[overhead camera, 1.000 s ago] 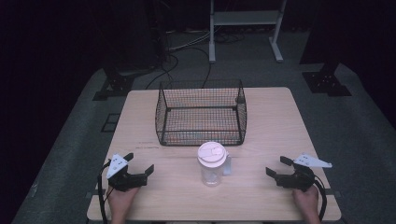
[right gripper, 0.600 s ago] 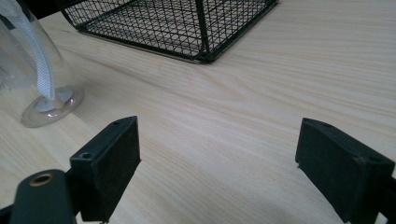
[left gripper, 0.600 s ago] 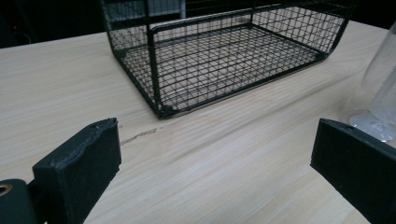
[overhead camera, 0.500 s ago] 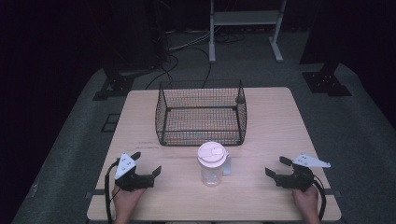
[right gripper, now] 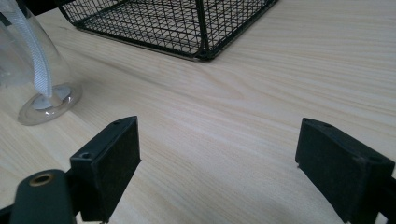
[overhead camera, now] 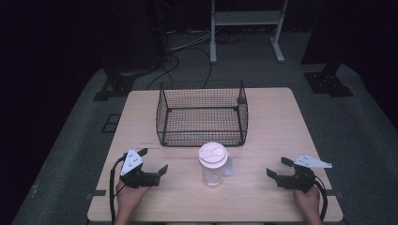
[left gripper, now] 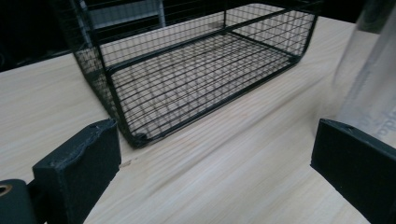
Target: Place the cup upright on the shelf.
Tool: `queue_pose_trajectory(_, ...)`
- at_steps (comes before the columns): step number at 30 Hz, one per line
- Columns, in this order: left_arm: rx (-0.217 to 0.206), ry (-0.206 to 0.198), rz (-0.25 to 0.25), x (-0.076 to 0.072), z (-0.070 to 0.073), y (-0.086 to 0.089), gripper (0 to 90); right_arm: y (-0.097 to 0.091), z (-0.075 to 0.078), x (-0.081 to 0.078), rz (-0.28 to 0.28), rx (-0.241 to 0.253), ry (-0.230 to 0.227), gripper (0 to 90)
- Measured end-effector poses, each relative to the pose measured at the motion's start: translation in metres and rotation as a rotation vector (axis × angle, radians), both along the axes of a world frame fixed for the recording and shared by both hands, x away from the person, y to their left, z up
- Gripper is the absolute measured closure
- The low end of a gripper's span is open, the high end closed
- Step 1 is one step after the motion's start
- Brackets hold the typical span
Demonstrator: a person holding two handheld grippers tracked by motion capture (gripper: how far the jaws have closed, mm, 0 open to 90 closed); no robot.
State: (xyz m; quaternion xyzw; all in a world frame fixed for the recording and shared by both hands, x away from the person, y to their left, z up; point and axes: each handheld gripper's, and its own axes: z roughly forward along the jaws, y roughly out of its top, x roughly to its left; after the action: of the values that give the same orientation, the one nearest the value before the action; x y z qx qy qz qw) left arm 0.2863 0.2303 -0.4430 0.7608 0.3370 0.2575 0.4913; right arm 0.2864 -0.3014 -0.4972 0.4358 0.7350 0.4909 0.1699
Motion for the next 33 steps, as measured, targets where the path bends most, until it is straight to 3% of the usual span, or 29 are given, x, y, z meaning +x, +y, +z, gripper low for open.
queue_pose_trajectory(9,0.034,0.000,-0.049,0.001,0.011,-0.009,0.7,0.000,0.000,0.000,0.001,0.003,-0.002,12.9)
queue_pose_trajectory(13,0.026,0.002,-0.086,-0.001,0.017,-0.013,0.7,0.000,0.000,0.000,0.001,0.004,-0.001,12.9)
queue_pose_trajectory(15,0.004,0.010,-0.147,-0.002,0.021,-0.015,0.7,0.000,0.000,0.000,0.003,0.003,-0.002,12.9)
queue_pose_trajectory(33,0.018,0.039,-0.287,-0.008,0.039,-0.034,0.7,-0.001,0.000,0.000,0.002,0.009,0.001,12.9)
